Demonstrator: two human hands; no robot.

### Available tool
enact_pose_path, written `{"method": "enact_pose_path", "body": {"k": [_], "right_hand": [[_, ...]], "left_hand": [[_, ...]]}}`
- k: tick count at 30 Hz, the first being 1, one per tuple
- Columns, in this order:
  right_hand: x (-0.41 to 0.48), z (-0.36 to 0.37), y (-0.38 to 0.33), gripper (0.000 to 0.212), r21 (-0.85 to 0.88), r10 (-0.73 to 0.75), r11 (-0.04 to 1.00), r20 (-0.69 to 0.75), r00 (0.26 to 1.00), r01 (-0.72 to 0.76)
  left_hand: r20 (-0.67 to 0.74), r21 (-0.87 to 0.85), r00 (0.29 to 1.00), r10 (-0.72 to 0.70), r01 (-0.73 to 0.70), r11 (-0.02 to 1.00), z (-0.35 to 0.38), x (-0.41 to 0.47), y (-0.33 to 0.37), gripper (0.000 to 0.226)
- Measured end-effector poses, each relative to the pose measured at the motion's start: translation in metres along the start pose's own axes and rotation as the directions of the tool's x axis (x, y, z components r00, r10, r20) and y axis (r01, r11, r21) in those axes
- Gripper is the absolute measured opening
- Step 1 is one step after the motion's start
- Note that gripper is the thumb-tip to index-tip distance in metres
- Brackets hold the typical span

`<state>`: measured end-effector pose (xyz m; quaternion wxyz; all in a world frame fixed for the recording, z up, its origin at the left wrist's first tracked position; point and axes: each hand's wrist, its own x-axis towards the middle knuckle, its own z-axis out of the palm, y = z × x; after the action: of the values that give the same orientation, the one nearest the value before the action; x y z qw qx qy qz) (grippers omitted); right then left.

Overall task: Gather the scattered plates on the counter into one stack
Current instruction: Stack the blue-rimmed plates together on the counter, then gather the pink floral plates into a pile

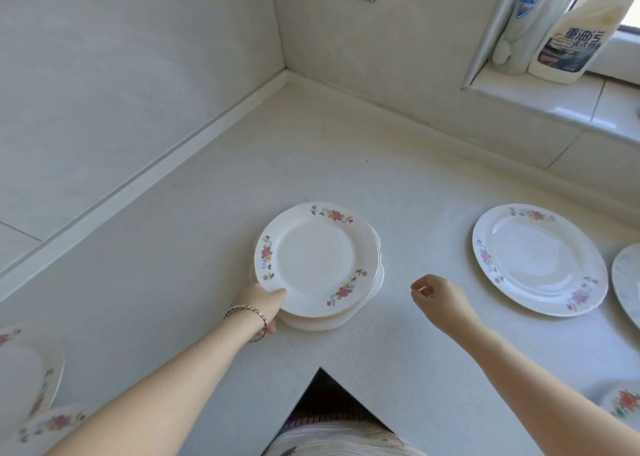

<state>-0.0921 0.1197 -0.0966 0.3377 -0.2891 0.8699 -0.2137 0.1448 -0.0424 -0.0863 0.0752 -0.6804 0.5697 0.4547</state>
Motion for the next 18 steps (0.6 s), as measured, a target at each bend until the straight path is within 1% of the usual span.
{"method": "enact_pose_path", "body": {"k": [3, 6, 8, 11, 13, 15, 18], "right_hand": [[0.001, -0.001, -0.006, 0.023, -0.016, -0.026, 1.000, 0.001, 1.000, 0.026], [0.001, -0.002, -0.016, 0.022, -0.026, -0.049, 0.998, 0.004, 0.999, 0.049], [0.001, -0.002, -0.029, 0.022, -0.057, -0.099, 0.993, 0.015, 0.995, 0.099], [-0.001, 0.000, -0.060, 0.019, -0.108, -0.226, 0.966, 0.087, 0.970, 0.235], [-0.004, 0.007, -0.089, 0.014, -0.136, -0.303, 0.935, 0.181, 0.936, 0.329], [-0.009, 0.019, -0.119, 0.011, -0.161, -0.361, 0.895, 0.285, 0.888, 0.415], [-0.020, 0.049, -0.162, 0.018, -0.248, -0.433, 0.784, 0.438, 0.788, 0.569]], "left_hand": [[0.012, 0.057, 1.000, -0.007, 0.006, 0.998, 0.001, 0.000, -0.001, 0.028], [-0.019, 0.238, 0.998, 0.053, -0.047, 0.970, 0.003, 0.000, -0.004, 0.043], [-0.046, 0.293, 0.995, 0.086, -0.069, 0.954, 0.002, -0.001, -0.006, 0.046], [-0.086, 0.275, 0.993, 0.087, -0.060, 0.960, -0.007, -0.003, -0.016, 0.042], [-0.132, 0.239, 0.988, 0.078, -0.045, 0.970, -0.019, -0.007, -0.032, 0.032], [-0.190, 0.147, 0.981, 0.049, -0.021, 0.989, -0.035, -0.012, -0.054, 0.026], [-0.261, -0.046, 0.964, -0.052, 0.042, 0.998, -0.064, -0.021, -0.095, 0.028]]}}
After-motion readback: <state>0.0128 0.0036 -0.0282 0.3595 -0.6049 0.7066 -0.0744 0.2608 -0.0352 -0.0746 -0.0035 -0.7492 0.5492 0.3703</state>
